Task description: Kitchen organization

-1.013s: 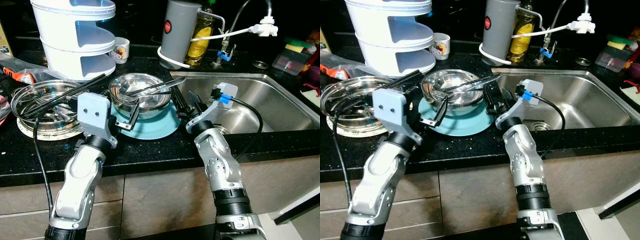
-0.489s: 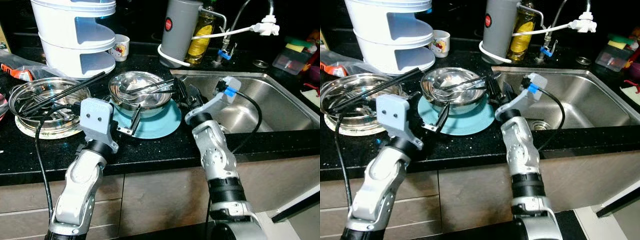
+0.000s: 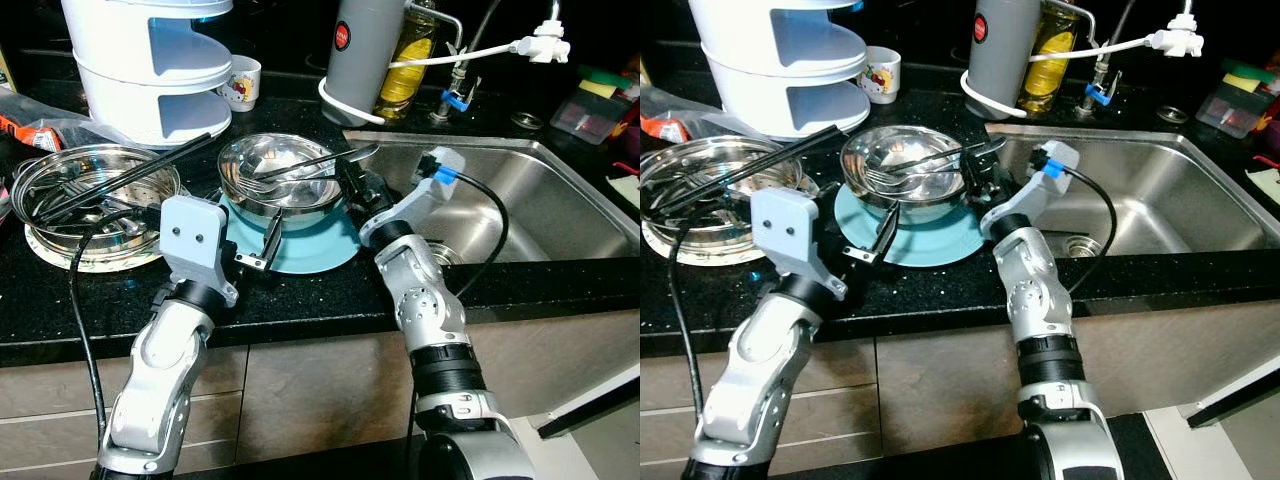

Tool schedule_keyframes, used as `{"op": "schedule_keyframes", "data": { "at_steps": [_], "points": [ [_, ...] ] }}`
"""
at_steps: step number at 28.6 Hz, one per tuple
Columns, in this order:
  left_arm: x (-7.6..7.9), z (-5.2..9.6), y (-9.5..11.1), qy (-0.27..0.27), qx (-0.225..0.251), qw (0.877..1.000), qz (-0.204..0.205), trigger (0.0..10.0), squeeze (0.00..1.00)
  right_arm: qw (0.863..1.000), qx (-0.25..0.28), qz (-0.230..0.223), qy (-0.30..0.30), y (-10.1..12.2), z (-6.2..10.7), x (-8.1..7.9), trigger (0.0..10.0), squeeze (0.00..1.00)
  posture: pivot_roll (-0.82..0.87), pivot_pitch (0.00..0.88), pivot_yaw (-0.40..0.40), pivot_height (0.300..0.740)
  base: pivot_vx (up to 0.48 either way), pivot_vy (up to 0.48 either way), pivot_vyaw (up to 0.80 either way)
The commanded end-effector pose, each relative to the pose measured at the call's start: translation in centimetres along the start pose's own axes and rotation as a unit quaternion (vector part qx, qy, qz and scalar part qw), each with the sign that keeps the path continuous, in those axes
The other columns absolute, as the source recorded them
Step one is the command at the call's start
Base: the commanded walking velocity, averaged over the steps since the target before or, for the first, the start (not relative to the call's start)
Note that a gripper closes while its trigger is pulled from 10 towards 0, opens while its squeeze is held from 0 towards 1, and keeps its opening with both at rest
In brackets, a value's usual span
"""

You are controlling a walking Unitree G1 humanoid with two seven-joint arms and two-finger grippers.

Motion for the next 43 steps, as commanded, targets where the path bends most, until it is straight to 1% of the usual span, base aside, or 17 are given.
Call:
{"op": "schedule_keyframes", "data": {
  "at_steps": [1, 2, 6, 15, 18, 19, 21, 23, 25, 28, 30, 32, 33, 34, 39, 41, 43],
  "points": [
    [0.4, 0.2, 0.2, -0.003, 0.002, 1.0, 0.005, 10.0, 0.0, 1.0, -0.01, 0.004, -0.005, -0.3, 0.0, 0.0, 2.2, 0.0, 0.15, 0.06, -0.175, 0.74, 0.0, 0.0, 0.0],
    [0.4, 0.1, 0.2, -0.003, 0.001, 1.0, 0.006, 10.0, 0.0, 1.0, -0.009, 0.002, -0.003, -0.2, 0.0, -0.1, 0.0, 0.0, 0.15, 0.055, -0.174, 0.74, 0.0, 0.0, 0.0],
    [0.5, 0.0, 0.2, -0.003, 0.001, 1.0, 0.007, 10.0, 0.0, 1.0, 0.001, -0.005, 0.004, 0.4, -0.1, -0.4, 0.0, 0.0, 0.14, 0.051, -0.174, 0.74, 0.0, 0.0, 0.0],
    [0.5, -0.3, 0.1, -0.005, 0.003, 1.0, 0.008, 10.0, 0.0, 1.0, 0.014, 0.002, 0.022, 1.3, -0.2, -1.1, 0.0, 0.0, 0.14, 0.035, -0.17, 0.74, 0.0, 0.0, 0.0],
    [0.5, -0.5, 0.1, -0.005, 0.005, 1.0, 0.009, 10.0, 0.0, 0.999, 0.015, 0.018, 0.044, 1.6, -0.2, -1.8, 0.0, 0.0, 0.14, 0.03, -0.168, 0.74, 0.0, 0.0, 0.0],
    [0.5, -0.5, 0.1, -0.005, 0.005, 1.0, 0.009, 10.0, 0.0, 0.999, 0.015, 0.018, 0.044, 1.6, -0.2, -1.8, 0.0, 0.0, 0.14, 0.03, -0.168, 0.74, 0.0, 0.0, 0.0],
    [0.6, -0.6, 0.1, -0.006, 0.006, 1.0, 0.009, 10.0, 0.0, 0.996, 0.019, 0.043, 0.07, 2.1, 0.0, -2.6, 0.0, 0.0, 0.14, 0.025, -0.167, 0.74, 0.0, 0.0, 0.0],
    [0.6, -0.6, 0.1, -0.006, 0.006, 1.0, 0.009, 10.0, 0.0, 0.995, 0.022, 0.055, 0.08, 2.4, 0.1, -2.9, 0.0, 0.0, 0.14, 0.025, -0.167, 0.74, 0.0, 0.0, 0.0],
    [0.6, -0.7, 0.1, -0.006, 0.006, 1.0, 0.01, 10.0, 0.0, 0.994, 0.026, 0.057, 0.087, 2.8, 0.3, -3.1, 0.0, 0.0, 0.13, 0.023, -0.165, 0.74, 0.0, 0.0, 0.0],
    [0.8, -0.9, 0.1, -0.009, 0.008, 1.0, 0.012, 10.0, 0.0, 0.991, 0.05, 0.064, 0.11, 4.3, 0.8, -3.7, 0.0, 0.0, 0.13, 0.013, -0.163, 0.74, 0.0, 0.0, 0.0],
    [0.8, -1.0, 0.1, -0.009, 0.009, 1.0, 0.012, 10.0, 0.0, 0.99, 0.055, 0.065, 0.113, 4.7, 0.9, -3.8, 0.0, 0.0, 0.13, 0.012, -0.162, 0.74, 0.0, 0.0, 0.0],
    [0.9, -1.1, 0.1, -0.012, 0.01, 1.0, 0.014, 10.0, 0.0, 0.988, 0.074, 0.063, 0.118, 5.9, 1.2, -3.8, 0.0, 0.0, 0.12, 0.005, -0.16, 0.74, 0.0, 0.0, 0.0],
    [1.0, -1.2, 0.1, -0.013, 0.012, 1.0, 0.014, 10.0, 0.0, 0.987, 0.094, 0.053, 0.118, 6.9, 1.4, -3.6, 0.0, 0.0, 0.12, 0.002, -0.16, 0.74, 0.0, 0.0, 0.0],
    [1.0, -1.2, 0.2, -0.014, 0.013, 1.0, 0.014, 10.0, 0.0, 0.987, 0.101, 0.047, 0.116, 7.3, 1.5, -3.5, 0.0, 0.0, 0.12, 0.002, -0.16, 0.74, 0.0, 0.0, 0.0],
    [0.9, -1.4, 0.4, -0.013, 0.017, 1.0, 0.014, 10.0, 0.0, 0.986, 0.119, 0.028, 0.114, 8.4, 2.0, -3.3, 0.0, 0.0, 0.13, 0.0, -0.16, 0.74, 0.0, 0.0, 0.0],
    [0.9, -1.5, 0.5, -0.012, 0.019, 1.0, 0.014, 10.0, 0.0, 0.986, 0.12, 0.026, 0.116, 8.6, 2.1, -3.3, 0.0, 0.0, 0.13, 0.0, -0.16, 0.74, 0.0, 0.0, -0.52],
    [0.8, -1.6, 0.4, -0.012, 0.02, 1.0, 0.013, 10.0, 0.0, 0.985, 0.124, 0.011, 0.123, 8.9, 2.5, -3.3, 0.0, 0.0, 0.13, 0.0, -0.161, 0.74, 0.0, 0.0, -0.78]
  ]
}}
Point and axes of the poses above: a point about 5 cm out from each wrist's last joint towards the gripper, its own z axis pointing back from the gripper into the wrist, its own y axis along the axis of the wrist's last joint, x = y × z, the point moved 6 cm from there along -z, pointing out of the wrist towards the gripper, and after that the axes turned 5 degrees about -z, right-handed, at the moved point
